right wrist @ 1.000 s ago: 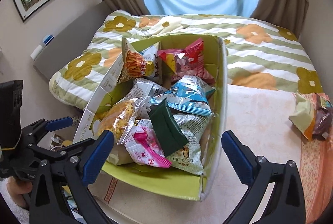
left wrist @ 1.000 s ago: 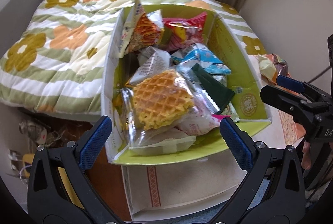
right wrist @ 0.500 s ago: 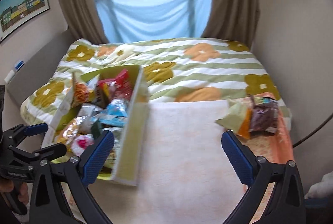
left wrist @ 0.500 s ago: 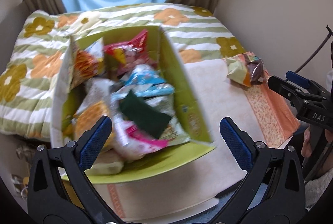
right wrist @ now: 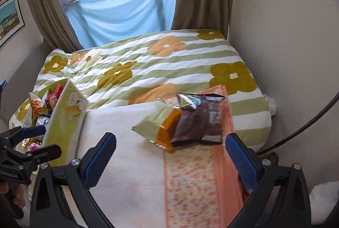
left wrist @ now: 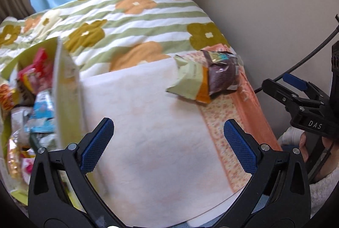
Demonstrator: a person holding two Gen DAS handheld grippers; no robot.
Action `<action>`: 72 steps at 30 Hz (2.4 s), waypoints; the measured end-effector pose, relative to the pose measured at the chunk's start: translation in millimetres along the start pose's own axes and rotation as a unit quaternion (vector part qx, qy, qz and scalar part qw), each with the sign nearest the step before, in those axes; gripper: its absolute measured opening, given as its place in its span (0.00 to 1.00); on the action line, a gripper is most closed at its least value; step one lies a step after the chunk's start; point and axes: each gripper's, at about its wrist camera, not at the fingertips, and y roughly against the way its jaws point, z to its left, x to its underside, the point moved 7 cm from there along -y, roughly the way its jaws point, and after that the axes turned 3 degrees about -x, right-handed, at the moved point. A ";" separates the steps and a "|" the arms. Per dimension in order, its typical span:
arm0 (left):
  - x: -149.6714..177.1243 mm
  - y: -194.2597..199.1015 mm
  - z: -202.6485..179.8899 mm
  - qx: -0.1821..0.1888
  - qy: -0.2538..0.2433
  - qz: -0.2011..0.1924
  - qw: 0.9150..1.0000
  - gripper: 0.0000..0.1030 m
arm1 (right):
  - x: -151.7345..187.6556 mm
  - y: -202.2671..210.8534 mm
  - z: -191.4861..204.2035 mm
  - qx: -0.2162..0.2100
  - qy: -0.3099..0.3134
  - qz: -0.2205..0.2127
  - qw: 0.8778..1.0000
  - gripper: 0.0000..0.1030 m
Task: Organize snacks
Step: 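Move both tools back over the cream-orange and brown bags, then grasp the cream-orange bag with the left tool while the right tool grasps the brown bag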
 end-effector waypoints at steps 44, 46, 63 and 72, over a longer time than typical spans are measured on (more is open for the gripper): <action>-49.7 -212.4 -48.9 0.044 -0.049 0.140 0.988 0.68 | -8.0 -158.6 -70.9 -0.045 -0.032 0.126 0.990 0.99; -48.8 -210.5 -45.9 0.045 -0.044 0.138 0.988 0.68 | -6.0 -160.8 -69.4 -0.045 -0.028 0.128 0.990 0.99; -44.9 -170.9 -4.6 0.005 0.026 0.103 0.994 0.64 | 10.3 -170.4 -56.0 -0.075 -0.015 0.155 0.985 0.55; -36.4 -145.1 1.2 0.014 0.068 0.070 0.995 0.60 | 8.5 -147.8 -52.3 -0.083 -0.003 0.137 0.987 0.53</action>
